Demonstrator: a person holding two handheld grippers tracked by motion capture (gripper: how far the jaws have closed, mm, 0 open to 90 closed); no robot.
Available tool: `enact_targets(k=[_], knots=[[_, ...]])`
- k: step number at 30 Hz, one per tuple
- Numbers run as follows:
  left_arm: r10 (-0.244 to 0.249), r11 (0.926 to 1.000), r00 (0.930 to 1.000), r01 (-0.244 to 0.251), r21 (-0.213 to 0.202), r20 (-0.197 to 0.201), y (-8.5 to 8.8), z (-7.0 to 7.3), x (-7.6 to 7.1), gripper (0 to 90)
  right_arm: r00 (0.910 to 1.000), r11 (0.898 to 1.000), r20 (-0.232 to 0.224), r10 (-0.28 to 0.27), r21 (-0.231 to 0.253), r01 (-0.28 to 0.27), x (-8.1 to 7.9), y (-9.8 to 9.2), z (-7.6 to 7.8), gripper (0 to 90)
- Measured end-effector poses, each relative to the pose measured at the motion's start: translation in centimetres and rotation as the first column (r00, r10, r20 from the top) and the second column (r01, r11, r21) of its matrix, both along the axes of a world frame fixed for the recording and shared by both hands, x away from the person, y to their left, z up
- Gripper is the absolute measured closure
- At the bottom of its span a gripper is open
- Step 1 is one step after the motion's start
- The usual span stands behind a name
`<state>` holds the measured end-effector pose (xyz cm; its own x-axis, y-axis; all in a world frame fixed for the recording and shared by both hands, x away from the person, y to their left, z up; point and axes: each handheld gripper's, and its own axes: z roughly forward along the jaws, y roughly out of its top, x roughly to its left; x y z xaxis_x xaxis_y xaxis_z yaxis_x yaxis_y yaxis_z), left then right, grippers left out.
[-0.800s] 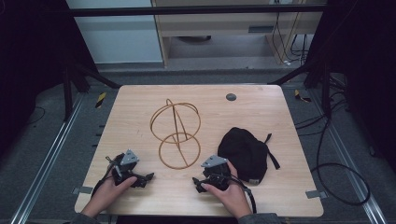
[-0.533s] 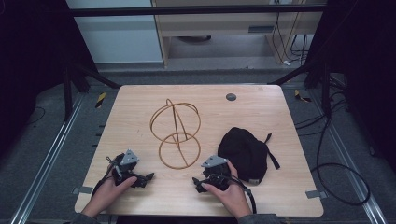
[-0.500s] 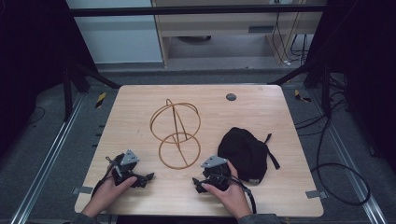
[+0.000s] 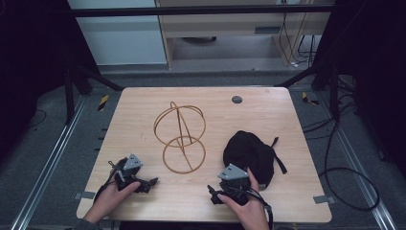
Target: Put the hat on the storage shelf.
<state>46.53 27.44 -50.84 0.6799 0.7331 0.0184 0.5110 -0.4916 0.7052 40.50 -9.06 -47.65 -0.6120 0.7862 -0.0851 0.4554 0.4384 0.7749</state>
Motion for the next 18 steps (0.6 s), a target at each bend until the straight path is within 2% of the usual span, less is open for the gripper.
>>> enact_targets(k=[2, 6, 7, 9, 16, 18], knots=[[-0.001, 1.0000, 1.0000, 0.001, 0.000, -0.001, 0.0, 0.0, 0.0, 0.0, 0.9986, 0.999, 0.023, -0.048, 0.002, 0.048, -0.8, -1.2, 0.5, 5.8], [0.004, 1.0000, 1.0000, -0.004, 0.001, 0.000, 0.0, 0.0, 0.0, 0.0, 0.9973, 0.998, 0.023, -0.069, 0.005, 0.069, -1.4, -2.1, 0.8, 5.0], [0.004, 1.0000, 1.0000, -0.004, 0.001, 0.000, 0.0, 0.0, 0.0, 0.0, 0.9967, 0.998, 0.041, -0.070, 0.005, 0.070, -1.7, -2.4, 1.0, 5.2], [0.004, 1.0000, 1.0000, -0.004, 0.001, 0.000, 0.0, 0.0, 0.0, 0.0, 0.9963, 0.997, 0.047, -0.073, 0.004, 0.072, -1.8, -2.6, 1.3, 5.2], [0.001, 1.0000, 1.0000, -0.001, -0.002, 0.001, 0.0, 0.0, 0.0, 0.0, 0.9919, 0.994, 0.083, -0.096, -0.043, 0.100, -1.1, -3.4, 3.0, 8.1], [-0.001, 1.0000, 1.0000, 0.001, 0.001, -0.001, 0.0, 0.0, 0.0, 0.0, 0.9922, 0.992, 0.082, -0.094, -0.075, 0.100, -0.4, -3.9, 4.7, 9.2]])
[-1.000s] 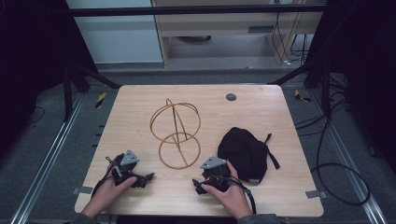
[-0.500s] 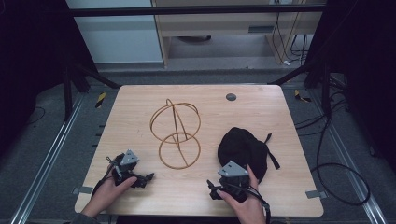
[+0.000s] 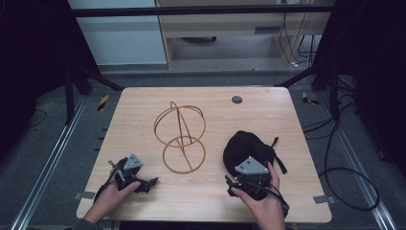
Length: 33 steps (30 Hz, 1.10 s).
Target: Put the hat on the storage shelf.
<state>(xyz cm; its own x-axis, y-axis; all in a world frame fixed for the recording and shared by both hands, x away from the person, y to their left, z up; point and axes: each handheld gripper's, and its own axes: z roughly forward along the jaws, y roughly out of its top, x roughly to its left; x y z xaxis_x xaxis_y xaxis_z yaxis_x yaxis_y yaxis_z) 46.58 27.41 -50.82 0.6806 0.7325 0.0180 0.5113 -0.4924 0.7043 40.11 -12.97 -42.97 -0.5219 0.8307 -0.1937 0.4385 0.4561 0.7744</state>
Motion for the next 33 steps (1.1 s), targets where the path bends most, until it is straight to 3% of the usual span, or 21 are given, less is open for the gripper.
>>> enact_targets(k=[2, 3, 6, 7, 8, 9, 10, 11, 14, 18, 22, 28, 33], knots=[[-0.003, 1.0000, 1.0000, 0.003, 0.000, -0.001, 0.0, 0.0, 0.0, 0.0, 1.0000, 1.000, -0.002, 0.003, -0.017, -0.003, 0.3, -0.2, 0.6, 9.6], [-0.005, 1.0000, 1.0000, 0.005, 0.001, -0.002, 0.0, 0.0, 0.1, 0.0, 0.9997, 0.998, -0.021, -0.008, -0.066, 0.007, 1.1, -0.6, 2.0, 10.6], [-0.005, 1.0000, 1.0000, 0.005, 0.001, -0.002, 0.0, 0.0, 0.1, 0.0, 0.9994, 0.995, -0.030, -0.014, -0.104, 0.011, 1.9, -1.0, 3.0, 10.8], [-0.005, 1.0000, 1.0000, 0.005, 0.001, -0.002, 0.0, 0.0, 0.1, 0.0, 0.9982, 0.989, -0.058, -0.014, -0.148, 0.006, 2.8, -1.4, 3.9, 11.1], [-0.005, 1.0000, 1.0000, 0.005, 0.001, -0.002, 0.0, 0.0, 0.1, 0.0, 0.9982, 0.989, -0.058, -0.014, -0.148, 0.006, 2.8, -1.4, 3.9, 11.1], [-0.005, 1.0000, 1.0000, 0.005, 0.001, -0.002, 0.0, 0.0, 0.1, 0.0, 0.9937, 0.975, -0.109, -0.028, -0.221, 0.004, 4.0, -1.8, 4.7, 12.9], [-0.004, 1.0000, 1.0000, 0.004, 0.001, -0.002, 0.0, 0.0, 0.1, 0.0, 0.9937, 0.975, -0.109, -0.028, -0.221, 0.004, 4.0, -1.8, 4.7, 12.9], [-0.004, 1.0000, 1.0000, 0.004, 0.001, -0.002, 0.0, 0.0, 0.1, 0.0, 0.9882, 0.969, -0.151, -0.026, -0.245, -0.012, 4.8, -2.2, 5.1, 17.6], [-0.005, 1.0000, 1.0000, 0.005, 0.002, -0.002, 0.0, 0.0, 0.1, 0.0, 0.9764, 0.970, -0.216, -0.013, -0.239, -0.040, 6.3, -3.0, 5.3, 21.7], [-0.005, 1.0000, 1.0000, 0.005, 0.003, -0.002, 0.0, 0.0, 0.1, 0.0, 0.9647, 0.969, -0.263, 0.000, -0.239, -0.065, 7.7, -3.5, 5.2, 25.4], [-0.003, 1.0000, 1.0000, 0.003, 0.003, -0.002, 0.0, 0.0, 0.1, 0.0, 0.9400, 0.964, -0.341, -0.003, -0.251, -0.088, 9.8, -3.8, 4.3, 28.2], [-0.004, 1.0000, 1.0000, 0.004, 0.003, -0.002, 0.0, 0.0, 0.1, 0.0, 0.9247, 0.961, -0.381, -0.010, -0.259, -0.096, 11.1, -3.8, 3.6, 33.9], [-0.004, 1.0000, 1.0000, 0.004, 0.003, -0.002, -0.1, 0.0, 0.1, 0.0, 0.9067, 0.967, -0.422, -0.007, -0.232, -0.101, 11.8, -4.0, 3.4, 51.4]])
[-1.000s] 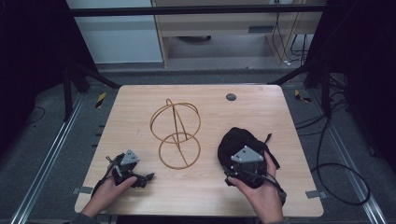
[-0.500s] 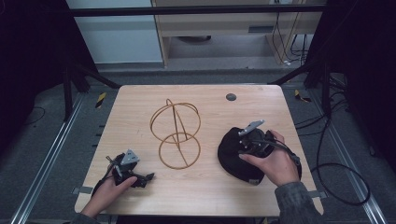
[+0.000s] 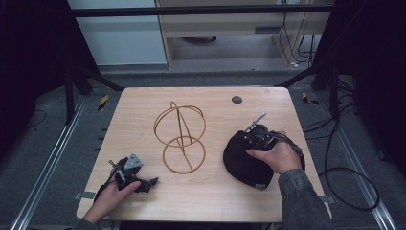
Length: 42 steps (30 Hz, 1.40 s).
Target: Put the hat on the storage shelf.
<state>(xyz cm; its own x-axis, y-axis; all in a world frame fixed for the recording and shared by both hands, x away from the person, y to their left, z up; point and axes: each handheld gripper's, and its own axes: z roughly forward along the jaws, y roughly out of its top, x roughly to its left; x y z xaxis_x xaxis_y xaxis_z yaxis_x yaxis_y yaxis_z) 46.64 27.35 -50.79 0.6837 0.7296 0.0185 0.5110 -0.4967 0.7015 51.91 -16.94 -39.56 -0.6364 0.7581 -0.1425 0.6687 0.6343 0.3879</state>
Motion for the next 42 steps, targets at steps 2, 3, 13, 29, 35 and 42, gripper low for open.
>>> enact_targets(k=[2, 3, 13, 29, 35, 42], knots=[[0.000, 1.0000, 1.0000, 0.000, 0.000, 0.000, 0.0, 0.0, 0.0, 0.0, 0.9999, 1.000, -0.012, -0.003, 0.007, 0.003, 0.1, 0.0, 0.0, 56.4], [-0.002, 1.0000, 1.0000, 0.002, 0.000, 0.000, 0.0, 0.0, 0.0, 0.0, 0.9997, 1.000, -0.018, 0.014, 0.014, -0.014, 0.3, -0.2, 0.1, 67.9], [0.000, 1.0000, 1.0000, 0.000, -0.003, 0.002, -0.1, 0.0, -0.1, 0.0, 0.9984, 0.994, 0.048, 0.029, 0.105, -0.034, -1.3, -0.8, 2.9, 77.2], [-0.004, 1.0000, 1.0000, 0.004, -0.003, 0.002, 0.0, 0.0, -0.1, 0.0, 0.9824, 0.965, 0.186, 0.019, 0.254, -0.067, -2.5, -1.0, 5.8, 77.6], [-0.004, 1.0000, 1.0000, 0.004, -0.004, 0.002, 0.0, 0.0, -0.1, 0.0, 0.9770, 0.953, 0.213, 0.005, 0.296, -0.069, -3.0, -1.1, 6.8, 77.7], [-0.004, 1.0000, 1.0000, 0.004, -0.003, 0.002, 0.0, 0.0, -0.1, 0.0, 0.9710, 0.946, 0.239, 0.007, 0.313, -0.084, -3.3, -1.1, 8.0, 77.7]])
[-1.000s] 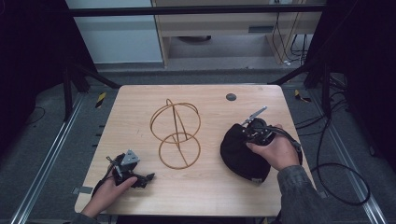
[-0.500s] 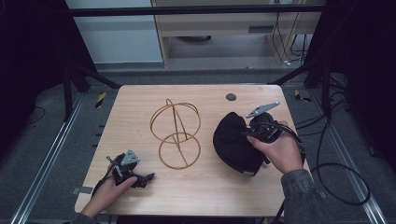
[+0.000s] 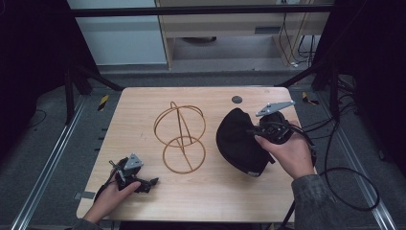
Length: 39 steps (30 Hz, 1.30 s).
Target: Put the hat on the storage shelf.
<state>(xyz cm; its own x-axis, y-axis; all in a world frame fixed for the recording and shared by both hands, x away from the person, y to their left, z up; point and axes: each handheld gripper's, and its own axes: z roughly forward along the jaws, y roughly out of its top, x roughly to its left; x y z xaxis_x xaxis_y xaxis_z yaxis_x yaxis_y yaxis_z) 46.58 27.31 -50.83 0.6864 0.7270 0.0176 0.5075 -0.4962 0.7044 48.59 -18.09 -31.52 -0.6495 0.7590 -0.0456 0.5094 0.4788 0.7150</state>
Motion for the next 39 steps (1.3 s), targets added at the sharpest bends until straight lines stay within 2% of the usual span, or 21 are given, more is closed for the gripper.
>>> enact_targets(k=[8, 11, 12, 18, 24, 27, 39], knots=[[0.000, 1.0000, 1.0000, 0.000, 0.000, 0.000, 0.0, 0.0, 0.0, 0.0, 0.9998, 1.000, 0.022, -0.001, 0.017, 0.001, -0.4, -0.1, 1.2, 77.8], [0.000, 1.0000, 1.0000, 0.000, 0.000, 0.000, 0.0, 0.0, 0.0, 0.0, 0.9994, 1.000, 0.033, 0.003, 0.013, -0.003, -0.5, 0.0, 1.9, 78.0], [0.000, 1.0000, 1.0000, 0.000, 0.000, 0.000, 0.0, 0.0, 0.0, 0.0, 0.9990, 1.000, 0.043, 0.004, 0.012, -0.005, -0.7, 0.1, 2.6, 78.0], [0.001, 1.0000, 1.0000, -0.001, -0.002, 0.002, 0.0, 0.0, 0.0, 0.0, 0.9975, 1.000, 0.068, 0.018, 0.012, -0.019, -1.1, 0.4, 4.0, 78.0], [0.001, 1.0000, 1.0000, -0.001, -0.002, 0.002, 0.0, 0.0, 0.0, 0.0, 0.9971, 0.999, 0.060, 0.047, -0.031, -0.045, -1.2, 1.2, 5.5, 77.9], [0.001, 1.0000, 1.0000, -0.001, -0.002, 0.002, 0.0, 0.0, 0.0, 0.0, 0.9961, 0.997, 0.070, 0.053, -0.051, -0.050, -1.3, 1.6, 6.4, 77.9], [0.001, 1.0000, 1.0000, -0.001, -0.002, 0.002, 0.0, 0.0, 0.0, 0.0, 0.9876, 0.996, 0.129, 0.089, -0.035, -0.085, -2.2, 2.4, 8.5, 77.9]])
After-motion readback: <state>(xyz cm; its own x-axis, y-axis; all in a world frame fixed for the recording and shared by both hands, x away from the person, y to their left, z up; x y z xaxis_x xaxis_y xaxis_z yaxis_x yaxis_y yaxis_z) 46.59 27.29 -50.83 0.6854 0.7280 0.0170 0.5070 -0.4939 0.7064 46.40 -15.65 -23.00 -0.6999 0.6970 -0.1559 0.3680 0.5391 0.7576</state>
